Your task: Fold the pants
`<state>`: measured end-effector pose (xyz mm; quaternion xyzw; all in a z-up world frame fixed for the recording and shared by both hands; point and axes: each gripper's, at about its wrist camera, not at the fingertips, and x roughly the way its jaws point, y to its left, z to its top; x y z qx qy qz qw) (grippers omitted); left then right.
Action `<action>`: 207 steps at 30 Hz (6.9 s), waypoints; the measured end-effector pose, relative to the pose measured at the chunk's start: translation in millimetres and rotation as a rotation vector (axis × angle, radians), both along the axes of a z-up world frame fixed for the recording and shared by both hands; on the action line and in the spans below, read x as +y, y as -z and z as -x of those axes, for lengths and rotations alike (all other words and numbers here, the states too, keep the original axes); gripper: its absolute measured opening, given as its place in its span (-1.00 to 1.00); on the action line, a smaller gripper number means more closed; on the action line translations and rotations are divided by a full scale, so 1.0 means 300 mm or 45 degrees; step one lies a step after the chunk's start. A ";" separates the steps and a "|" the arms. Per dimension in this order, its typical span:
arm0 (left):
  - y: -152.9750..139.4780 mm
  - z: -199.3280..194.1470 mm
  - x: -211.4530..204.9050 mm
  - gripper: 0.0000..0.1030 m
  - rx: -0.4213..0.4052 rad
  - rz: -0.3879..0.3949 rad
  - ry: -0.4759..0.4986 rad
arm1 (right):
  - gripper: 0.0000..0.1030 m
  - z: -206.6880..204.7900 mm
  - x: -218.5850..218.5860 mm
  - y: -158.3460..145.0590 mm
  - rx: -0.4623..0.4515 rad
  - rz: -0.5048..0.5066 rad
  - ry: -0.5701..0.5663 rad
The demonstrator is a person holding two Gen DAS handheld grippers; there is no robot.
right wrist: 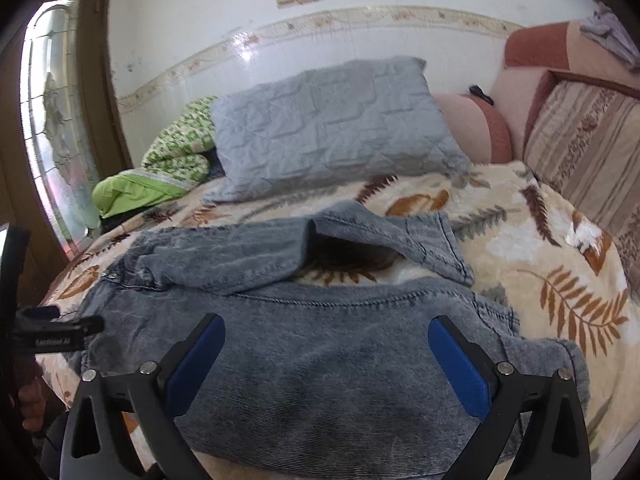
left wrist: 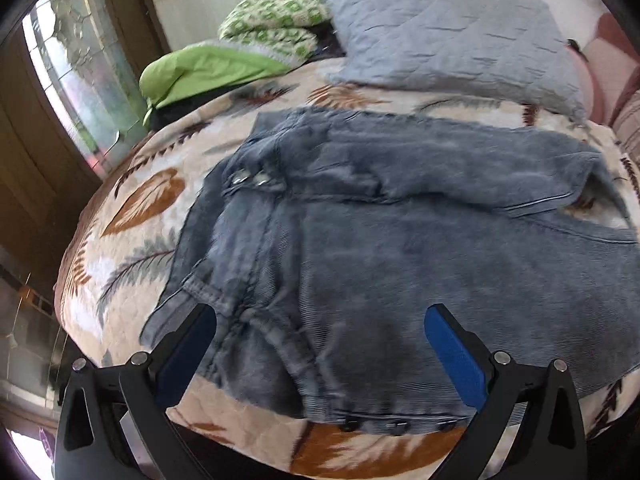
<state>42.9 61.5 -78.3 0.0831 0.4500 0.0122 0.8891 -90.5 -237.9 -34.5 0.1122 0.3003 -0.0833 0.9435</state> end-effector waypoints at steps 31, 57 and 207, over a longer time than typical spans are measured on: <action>0.120 -0.123 0.438 0.11 0.208 0.365 -0.168 | -0.25 0.190 -0.561 0.234 0.217 -0.815 0.403; 0.132 -0.120 0.517 -0.27 0.241 0.467 -0.257 | -0.17 0.241 -0.530 0.069 -0.017 -0.509 0.615; 0.117 0.102 -0.085 0.43 0.252 0.167 0.358 | -0.69 -0.054 -0.424 0.257 0.503 -0.680 -0.018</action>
